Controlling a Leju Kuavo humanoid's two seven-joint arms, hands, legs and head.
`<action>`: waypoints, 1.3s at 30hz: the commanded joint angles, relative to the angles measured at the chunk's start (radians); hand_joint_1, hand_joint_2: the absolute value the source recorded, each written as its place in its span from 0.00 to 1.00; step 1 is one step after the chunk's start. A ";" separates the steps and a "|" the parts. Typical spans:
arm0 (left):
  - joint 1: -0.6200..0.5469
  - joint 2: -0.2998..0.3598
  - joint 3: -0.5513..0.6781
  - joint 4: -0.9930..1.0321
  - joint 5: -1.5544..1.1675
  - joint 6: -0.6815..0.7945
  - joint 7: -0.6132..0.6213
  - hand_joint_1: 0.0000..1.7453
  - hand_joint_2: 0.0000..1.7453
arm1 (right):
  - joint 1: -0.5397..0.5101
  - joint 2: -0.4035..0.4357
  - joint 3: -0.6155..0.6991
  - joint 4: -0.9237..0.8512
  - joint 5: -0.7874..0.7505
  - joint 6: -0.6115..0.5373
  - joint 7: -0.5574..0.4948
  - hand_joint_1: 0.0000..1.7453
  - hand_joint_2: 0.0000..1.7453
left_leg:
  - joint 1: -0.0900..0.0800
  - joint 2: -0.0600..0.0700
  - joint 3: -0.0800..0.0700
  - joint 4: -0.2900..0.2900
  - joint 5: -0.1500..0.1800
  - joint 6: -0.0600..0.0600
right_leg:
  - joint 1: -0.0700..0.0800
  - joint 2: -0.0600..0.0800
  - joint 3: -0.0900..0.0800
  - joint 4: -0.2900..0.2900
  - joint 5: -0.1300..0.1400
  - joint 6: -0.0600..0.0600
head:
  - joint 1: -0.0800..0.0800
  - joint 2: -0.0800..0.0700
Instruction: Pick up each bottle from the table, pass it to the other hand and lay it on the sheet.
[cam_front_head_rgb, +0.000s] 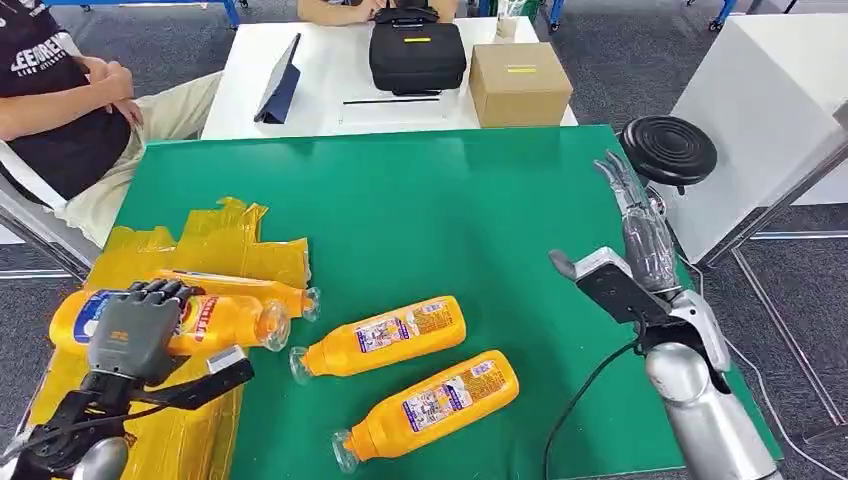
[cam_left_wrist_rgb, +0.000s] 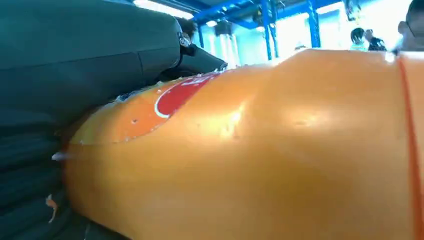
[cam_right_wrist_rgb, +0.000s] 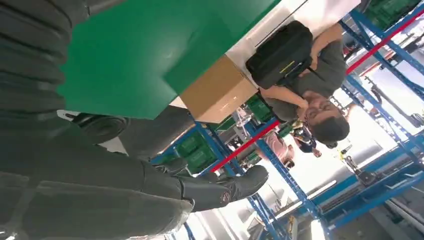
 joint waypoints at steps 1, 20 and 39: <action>-0.024 0.011 -0.088 0.061 0.004 -0.028 0.007 1.00 1.00 | -0.007 0.032 -0.005 0.018 0.008 0.007 0.005 0.00 1.00 | 0.002 0.003 0.005 0.001 -0.003 -0.005 | 0.003 -0.001 0.006 -0.001 -0.002 -0.003 | 0.000 0.000; -0.079 -0.006 -0.100 0.241 0.089 -0.064 0.005 1.00 1.00 | -0.002 0.037 0.033 0.035 0.015 0.001 0.010 0.00 1.00 | 0.001 0.002 0.002 -0.001 -0.001 -0.003 | 0.001 0.000 0.002 -0.001 0.000 -0.002 | 0.000 0.000; -0.104 -0.037 -0.061 0.323 0.113 -0.036 0.042 1.00 1.00 | -0.021 0.054 0.063 0.057 0.032 -0.003 0.016 0.00 1.00 | 0.001 0.003 0.002 -0.001 -0.001 -0.003 | 0.002 0.000 0.003 -0.002 0.000 -0.002 | 0.000 0.000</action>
